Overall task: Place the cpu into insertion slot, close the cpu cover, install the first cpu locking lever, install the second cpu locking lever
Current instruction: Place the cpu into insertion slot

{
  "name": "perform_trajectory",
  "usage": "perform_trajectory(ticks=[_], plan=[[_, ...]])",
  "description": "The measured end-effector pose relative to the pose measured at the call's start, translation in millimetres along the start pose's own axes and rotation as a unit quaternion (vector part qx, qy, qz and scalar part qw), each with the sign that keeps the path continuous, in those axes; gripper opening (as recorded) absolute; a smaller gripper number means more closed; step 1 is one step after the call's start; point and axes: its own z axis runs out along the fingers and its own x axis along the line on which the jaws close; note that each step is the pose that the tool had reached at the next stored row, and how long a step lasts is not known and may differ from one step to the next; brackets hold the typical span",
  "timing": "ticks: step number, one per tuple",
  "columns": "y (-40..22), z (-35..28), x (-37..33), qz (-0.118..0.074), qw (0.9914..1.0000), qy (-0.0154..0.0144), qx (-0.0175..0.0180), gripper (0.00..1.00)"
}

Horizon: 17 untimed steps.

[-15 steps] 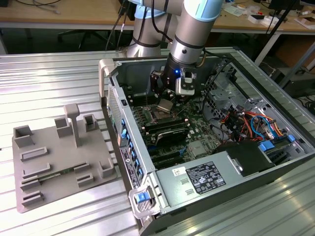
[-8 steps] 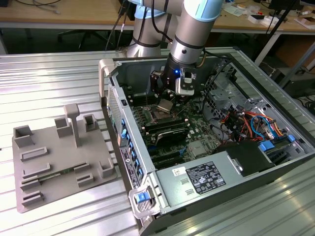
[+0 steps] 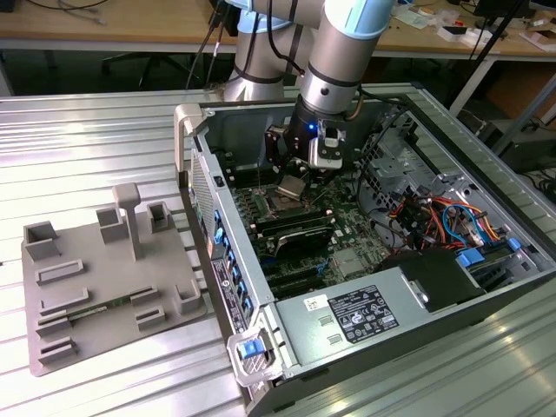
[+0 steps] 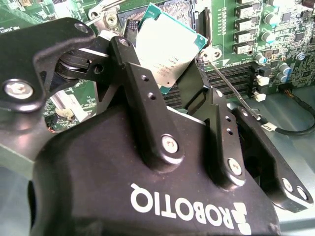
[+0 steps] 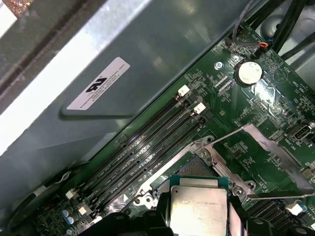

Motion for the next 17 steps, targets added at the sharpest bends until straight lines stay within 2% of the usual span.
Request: perform_trajectory(ticks=[17], plan=[[0.1, 2.3, 0.0, 0.008, 0.99996, 0.0004, -0.0001, 0.55]])
